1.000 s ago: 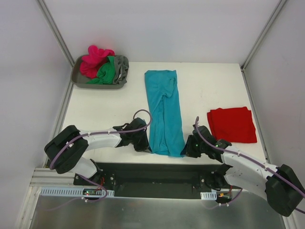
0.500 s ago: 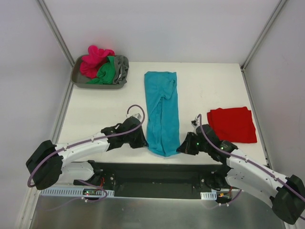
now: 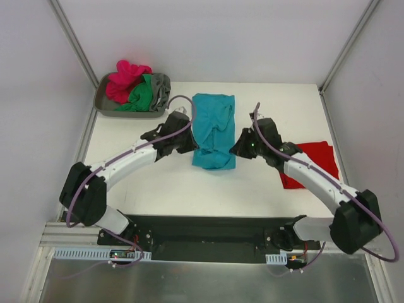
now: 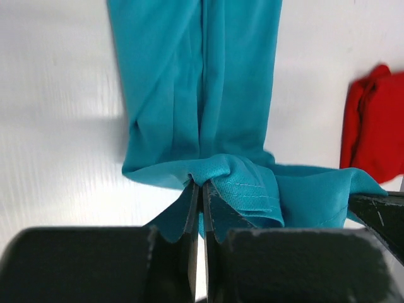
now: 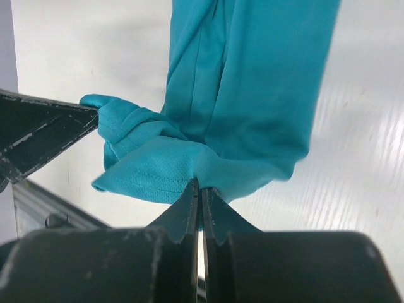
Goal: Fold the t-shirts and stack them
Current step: Fold the folded rectangular tshirt in 1/3 of the way
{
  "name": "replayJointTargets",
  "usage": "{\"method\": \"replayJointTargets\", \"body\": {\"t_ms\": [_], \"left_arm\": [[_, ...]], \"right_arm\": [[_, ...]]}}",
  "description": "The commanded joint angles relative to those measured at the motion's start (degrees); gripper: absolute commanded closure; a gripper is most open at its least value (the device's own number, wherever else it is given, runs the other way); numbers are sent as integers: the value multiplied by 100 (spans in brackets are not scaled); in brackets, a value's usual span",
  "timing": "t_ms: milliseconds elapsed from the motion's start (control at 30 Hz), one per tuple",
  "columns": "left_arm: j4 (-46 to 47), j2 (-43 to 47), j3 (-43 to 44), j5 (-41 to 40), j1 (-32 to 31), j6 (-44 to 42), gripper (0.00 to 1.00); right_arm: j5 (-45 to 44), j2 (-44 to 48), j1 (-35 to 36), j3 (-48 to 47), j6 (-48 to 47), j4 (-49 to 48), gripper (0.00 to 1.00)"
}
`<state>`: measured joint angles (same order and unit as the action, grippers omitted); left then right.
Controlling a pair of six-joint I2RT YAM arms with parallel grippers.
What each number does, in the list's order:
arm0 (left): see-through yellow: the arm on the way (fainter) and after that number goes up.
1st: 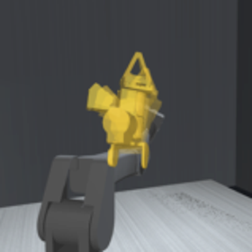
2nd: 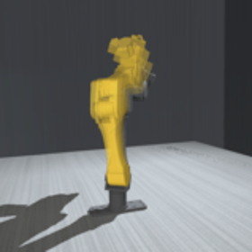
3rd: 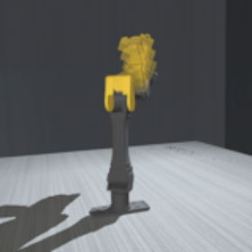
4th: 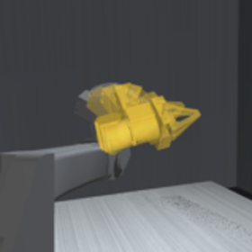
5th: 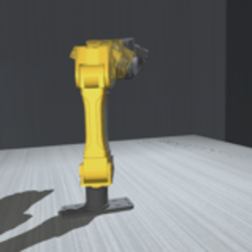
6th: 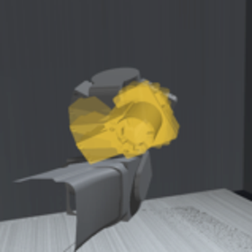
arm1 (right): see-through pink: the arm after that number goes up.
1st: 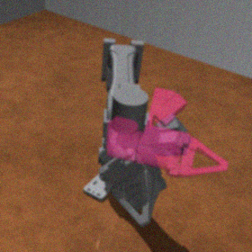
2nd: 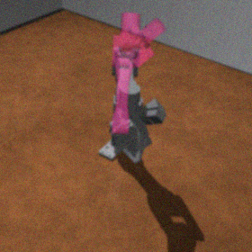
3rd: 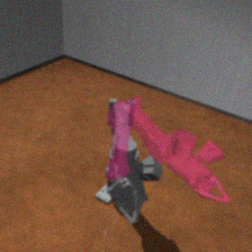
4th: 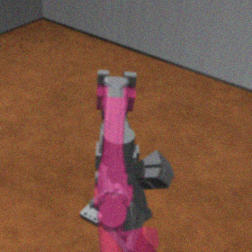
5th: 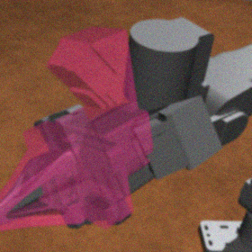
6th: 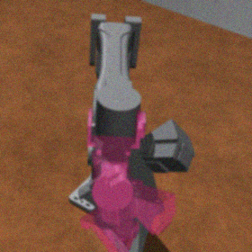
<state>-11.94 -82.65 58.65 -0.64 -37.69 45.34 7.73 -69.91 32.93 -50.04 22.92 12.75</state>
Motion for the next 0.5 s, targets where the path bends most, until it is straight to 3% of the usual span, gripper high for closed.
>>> {"method": "replayJointTargets", "body": {"t_ms": [0,467], "left_arm": [[-36,-645,813,-120,402,-509,100],[-45,-2711,2677,547,1211,-904,100]], "right_arm": [[61,-820,-435,-839,-428,-282,99],[729,-3185,-1262,-2624,-947,-493,99]]}}
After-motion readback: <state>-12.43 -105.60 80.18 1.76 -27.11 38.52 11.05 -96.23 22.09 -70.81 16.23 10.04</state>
